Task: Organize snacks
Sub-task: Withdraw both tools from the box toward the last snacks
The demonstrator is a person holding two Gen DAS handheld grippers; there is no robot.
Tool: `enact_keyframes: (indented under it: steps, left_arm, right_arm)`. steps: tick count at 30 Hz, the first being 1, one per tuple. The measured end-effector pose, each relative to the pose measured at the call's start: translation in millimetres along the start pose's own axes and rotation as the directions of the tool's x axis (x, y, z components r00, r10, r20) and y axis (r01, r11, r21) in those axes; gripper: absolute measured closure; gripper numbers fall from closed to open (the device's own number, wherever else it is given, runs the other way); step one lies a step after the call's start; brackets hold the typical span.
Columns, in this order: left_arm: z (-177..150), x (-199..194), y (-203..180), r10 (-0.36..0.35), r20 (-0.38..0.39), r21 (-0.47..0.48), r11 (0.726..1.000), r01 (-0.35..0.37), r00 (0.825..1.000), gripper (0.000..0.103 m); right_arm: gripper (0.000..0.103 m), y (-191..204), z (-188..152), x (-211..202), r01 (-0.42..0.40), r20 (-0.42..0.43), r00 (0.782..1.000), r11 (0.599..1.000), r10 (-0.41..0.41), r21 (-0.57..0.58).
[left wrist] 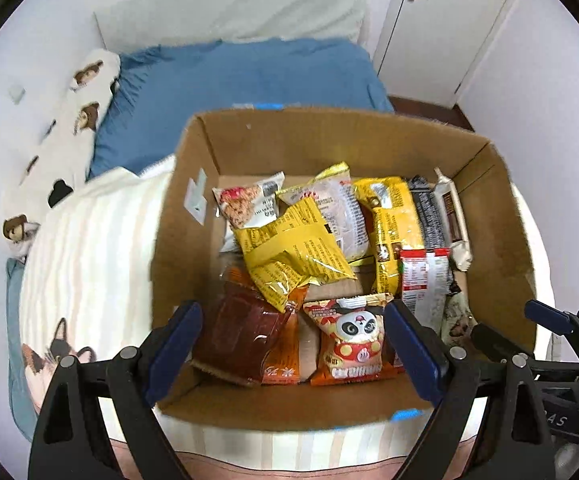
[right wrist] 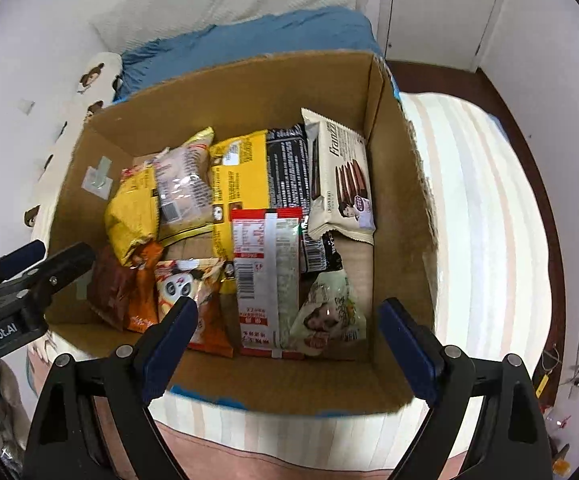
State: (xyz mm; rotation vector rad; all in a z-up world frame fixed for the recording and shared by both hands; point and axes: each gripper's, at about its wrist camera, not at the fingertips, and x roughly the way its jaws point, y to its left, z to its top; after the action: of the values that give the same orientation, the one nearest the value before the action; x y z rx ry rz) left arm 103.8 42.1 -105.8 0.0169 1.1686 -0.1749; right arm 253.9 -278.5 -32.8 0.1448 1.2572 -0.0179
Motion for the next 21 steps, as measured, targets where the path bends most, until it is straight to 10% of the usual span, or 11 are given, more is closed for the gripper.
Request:
enact_keyframes:
  steps: [21]
  left_arm:
    - [-76, -126, -9, 0.026, 0.266, -0.004, 1.0, -0.026, 0.964, 0.01]
  right_arm:
    - [0.009, 19, -80, -133, -0.009, 0.277, 0.961, 0.998, 0.026, -0.062]
